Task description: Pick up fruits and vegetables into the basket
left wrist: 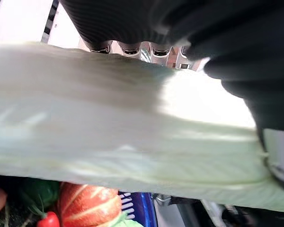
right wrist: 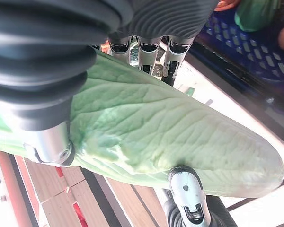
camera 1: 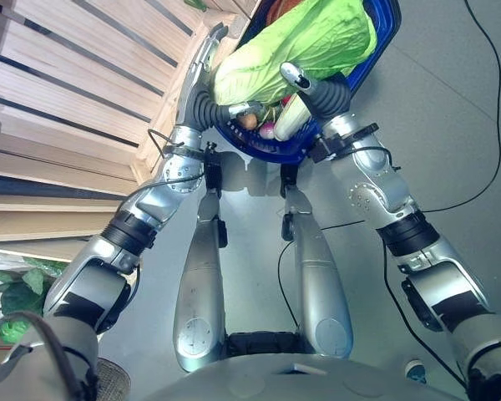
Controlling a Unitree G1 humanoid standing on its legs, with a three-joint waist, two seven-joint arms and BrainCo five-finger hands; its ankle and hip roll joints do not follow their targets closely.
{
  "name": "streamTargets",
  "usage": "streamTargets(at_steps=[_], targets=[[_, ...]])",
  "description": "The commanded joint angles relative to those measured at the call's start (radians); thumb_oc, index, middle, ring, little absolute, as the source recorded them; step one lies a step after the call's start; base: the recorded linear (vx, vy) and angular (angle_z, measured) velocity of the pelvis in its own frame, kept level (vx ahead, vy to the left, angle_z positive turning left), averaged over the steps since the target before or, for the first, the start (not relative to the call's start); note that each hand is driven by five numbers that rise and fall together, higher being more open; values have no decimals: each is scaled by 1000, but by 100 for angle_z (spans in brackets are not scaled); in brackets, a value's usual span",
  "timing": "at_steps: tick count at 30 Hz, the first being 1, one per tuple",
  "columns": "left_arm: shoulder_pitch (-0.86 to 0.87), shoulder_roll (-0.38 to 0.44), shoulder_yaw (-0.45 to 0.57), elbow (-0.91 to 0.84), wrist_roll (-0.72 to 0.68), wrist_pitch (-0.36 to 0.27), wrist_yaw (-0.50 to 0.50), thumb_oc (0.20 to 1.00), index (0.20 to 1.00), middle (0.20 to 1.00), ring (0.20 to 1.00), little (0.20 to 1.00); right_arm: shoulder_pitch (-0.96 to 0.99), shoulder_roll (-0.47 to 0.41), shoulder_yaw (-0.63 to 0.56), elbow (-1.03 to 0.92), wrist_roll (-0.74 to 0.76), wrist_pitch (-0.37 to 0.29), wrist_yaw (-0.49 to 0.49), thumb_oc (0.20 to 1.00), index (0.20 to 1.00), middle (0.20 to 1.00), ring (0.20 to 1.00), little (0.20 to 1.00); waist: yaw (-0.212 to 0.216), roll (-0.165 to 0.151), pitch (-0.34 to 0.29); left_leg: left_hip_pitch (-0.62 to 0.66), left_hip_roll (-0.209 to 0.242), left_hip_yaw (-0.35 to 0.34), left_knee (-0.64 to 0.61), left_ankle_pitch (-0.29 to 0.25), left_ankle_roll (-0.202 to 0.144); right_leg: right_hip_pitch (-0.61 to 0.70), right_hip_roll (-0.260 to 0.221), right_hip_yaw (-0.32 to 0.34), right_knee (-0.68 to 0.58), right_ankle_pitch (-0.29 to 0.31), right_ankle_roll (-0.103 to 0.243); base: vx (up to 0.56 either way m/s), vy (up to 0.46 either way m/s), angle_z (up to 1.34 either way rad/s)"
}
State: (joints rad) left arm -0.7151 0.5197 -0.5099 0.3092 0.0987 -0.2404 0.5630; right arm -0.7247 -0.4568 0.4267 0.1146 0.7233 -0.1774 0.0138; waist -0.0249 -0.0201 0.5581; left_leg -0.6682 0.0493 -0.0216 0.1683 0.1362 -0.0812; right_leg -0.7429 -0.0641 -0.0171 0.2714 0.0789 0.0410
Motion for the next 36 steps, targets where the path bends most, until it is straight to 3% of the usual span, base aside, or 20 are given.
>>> streamTargets(at_steps=[1, 6, 16, 27, 36], targets=[[-54, 36, 193, 187, -78, 47, 128, 1000, 1000, 1000, 1000, 1000, 41, 4, -43, -107, -29, -107, -2, 200, 200, 200, 200, 200, -23, -11, -38, -8, -58, 34, 54, -74, 10, 53, 35, -55, 23, -61, 41, 3, 36, -1], [-71, 39, 207, 300, -96, 25, 127, 1000, 1000, 1000, 1000, 1000, 19, -9, -70, -18, -69, -110, -72, 200, 200, 200, 200, 200, -27, -7, -38, -6, -57, 38, 62, -78, 8, 52, 33, -54, 27, -62, 41, -2, 9, -1], [-130, 38, 181, 476, -167, -6, 74, 1000, 1000, 1000, 1000, 1000, -142, -61, -71, 279, -96, -33, -260, 200, 200, 200, 200, 200, -11, 14, -38, -3, -58, 36, 70, -87, 4, 50, 24, -65, 41, -75, 38, 1, 3, -1], [-197, 31, 140, 596, -209, -19, 20, 1000, 1000, 1000, 1000, 1000, -307, -70, -32, 614, -67, 40, -282, 200, 200, 200, 200, 200, 15, 36, -38, -23, -70, 22, 95, -92, 6, 28, 16, -81, 70, -83, 31, 9, -6, 2], [-236, 6, 97, 649, -241, -56, -9, 1000, 1000, 1000, 1000, 1000, -443, -45, 4, 915, -62, 112, -185, 200, 200, 200, 200, 200, 45, 66, -38, -54, -83, 2, 119, -94, 12, 0, 8, -90, 94, -90, 26, 13, -10, 3]])
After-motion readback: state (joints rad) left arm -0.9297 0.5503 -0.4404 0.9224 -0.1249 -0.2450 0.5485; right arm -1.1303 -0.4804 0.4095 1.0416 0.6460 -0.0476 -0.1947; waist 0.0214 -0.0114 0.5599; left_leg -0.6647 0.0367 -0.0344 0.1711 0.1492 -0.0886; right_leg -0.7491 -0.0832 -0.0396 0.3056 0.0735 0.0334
